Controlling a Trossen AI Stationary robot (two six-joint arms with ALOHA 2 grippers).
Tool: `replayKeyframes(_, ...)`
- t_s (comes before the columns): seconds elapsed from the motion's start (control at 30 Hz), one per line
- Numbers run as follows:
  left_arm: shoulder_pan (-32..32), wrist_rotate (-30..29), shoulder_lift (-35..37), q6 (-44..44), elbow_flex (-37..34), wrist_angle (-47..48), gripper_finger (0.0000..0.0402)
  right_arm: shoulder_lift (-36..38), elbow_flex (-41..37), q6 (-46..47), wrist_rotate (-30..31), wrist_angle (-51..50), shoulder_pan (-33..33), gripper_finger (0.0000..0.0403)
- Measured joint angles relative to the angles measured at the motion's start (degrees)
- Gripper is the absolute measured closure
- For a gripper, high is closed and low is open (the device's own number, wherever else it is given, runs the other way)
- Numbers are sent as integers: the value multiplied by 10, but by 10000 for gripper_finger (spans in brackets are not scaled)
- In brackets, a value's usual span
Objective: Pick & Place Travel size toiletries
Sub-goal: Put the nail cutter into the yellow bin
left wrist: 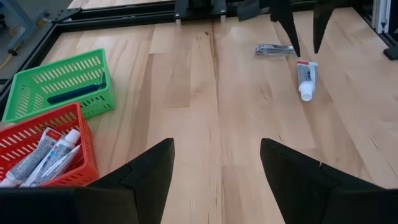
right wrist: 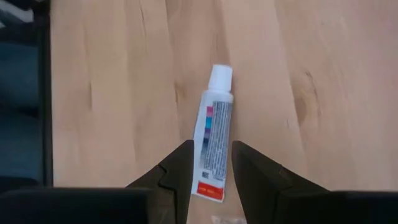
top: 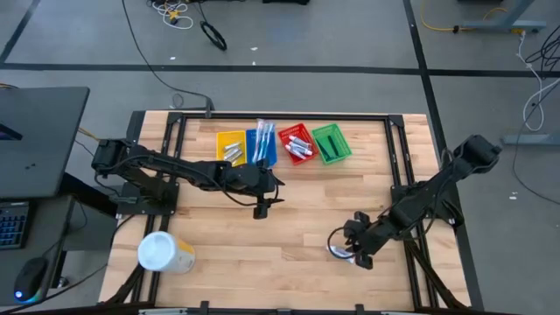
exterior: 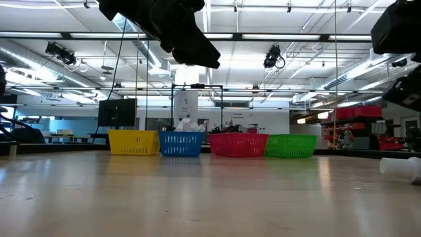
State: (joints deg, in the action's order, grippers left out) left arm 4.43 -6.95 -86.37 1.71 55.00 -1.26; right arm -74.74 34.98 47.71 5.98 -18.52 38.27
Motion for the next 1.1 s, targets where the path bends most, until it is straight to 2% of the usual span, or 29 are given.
replayKeyframes(0.13,0,-26,0,1,0,0,152,-17,0,1,0,20,-15,273)
replayKeyframes(0.3,0,-73,0,-5,0,-3,152,-30,0,-27,-16,25,-44,238)
replayKeyframes(0.47,0,-74,0,-18,0,-9,152,-30,0,-77,-16,32,-51,215)
replayKeyframes(0.63,0,-74,0,-18,0,-14,152,-30,0,-112,2,34,-40,213)
replayKeyframes(0.83,-1,-74,0,-18,0,-23,152,-35,0,-107,19,51,-24,213)
replayKeyframes(1.1,-1,-74,0,-18,0,-23,152,-79,0,-107,19,83,0,213)
